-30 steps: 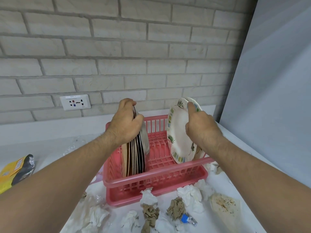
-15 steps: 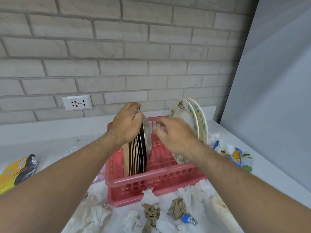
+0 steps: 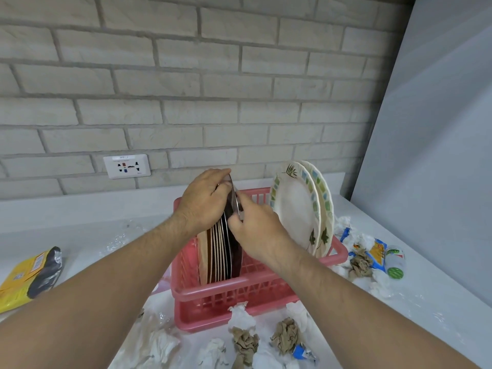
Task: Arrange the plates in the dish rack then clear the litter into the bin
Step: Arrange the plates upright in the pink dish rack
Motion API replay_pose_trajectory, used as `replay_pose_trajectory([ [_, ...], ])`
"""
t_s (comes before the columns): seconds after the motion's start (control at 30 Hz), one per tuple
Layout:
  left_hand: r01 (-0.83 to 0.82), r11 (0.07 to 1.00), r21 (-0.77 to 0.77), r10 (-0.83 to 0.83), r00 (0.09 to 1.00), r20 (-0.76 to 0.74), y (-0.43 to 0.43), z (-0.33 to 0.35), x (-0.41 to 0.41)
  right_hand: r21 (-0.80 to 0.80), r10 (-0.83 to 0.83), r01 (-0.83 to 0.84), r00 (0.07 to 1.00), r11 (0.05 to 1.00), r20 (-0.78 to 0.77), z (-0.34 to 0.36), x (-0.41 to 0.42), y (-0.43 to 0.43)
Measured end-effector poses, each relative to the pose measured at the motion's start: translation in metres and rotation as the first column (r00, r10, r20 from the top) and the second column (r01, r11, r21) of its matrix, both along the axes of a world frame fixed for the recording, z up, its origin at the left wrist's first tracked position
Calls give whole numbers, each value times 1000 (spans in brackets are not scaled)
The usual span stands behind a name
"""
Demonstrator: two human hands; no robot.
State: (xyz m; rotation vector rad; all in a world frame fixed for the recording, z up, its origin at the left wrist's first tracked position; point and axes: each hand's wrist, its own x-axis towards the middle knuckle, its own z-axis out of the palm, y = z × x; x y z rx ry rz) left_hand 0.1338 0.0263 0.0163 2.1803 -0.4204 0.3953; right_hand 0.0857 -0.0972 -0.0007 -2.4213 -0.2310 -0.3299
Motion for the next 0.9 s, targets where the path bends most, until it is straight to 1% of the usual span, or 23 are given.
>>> replay_pose_trajectory([
  [0.13, -34, 995, -91, 27, 997, -78, 6, 0, -1, -120, -81, 78, 997, 990, -20, 8, 3, 2],
  [0.23, -18, 995, -102, 10, 997, -79, 8, -2, 0, -217, -104, 106, 994, 970, 20, 8, 4, 4],
  [0.33, 19, 994, -105, -23, 999, -37, 3, -2, -2, -290, -136, 143, 990, 946, 45, 12, 6, 5],
  [0.47, 17, 996, -83, -16, 1000, 12, -1, -4, 2, -306, -134, 154, 987, 939, 86, 23, 5, 3],
  [0.57, 12, 999, -51, -10, 999, 39, 0, -5, 4, -307, -137, 157, 987, 939, 84, 35, 4, -3],
  [0.73, -11, 1000, -26, 12, 1000, 19, 2, -9, 7, -347, -157, 201, 976, 916, 149, 53, 1, -16],
  [0.83, -23, 999, -48, 23, 1000, 7, 2, -10, 8, -347, -185, 227, 971, 910, 150, 64, -2, -27],
  [0.9, -25, 999, -41, 25, 1000, 8, 2, -11, 8, -383, -215, 260, 964, 886, 157, 69, -2, -35],
])
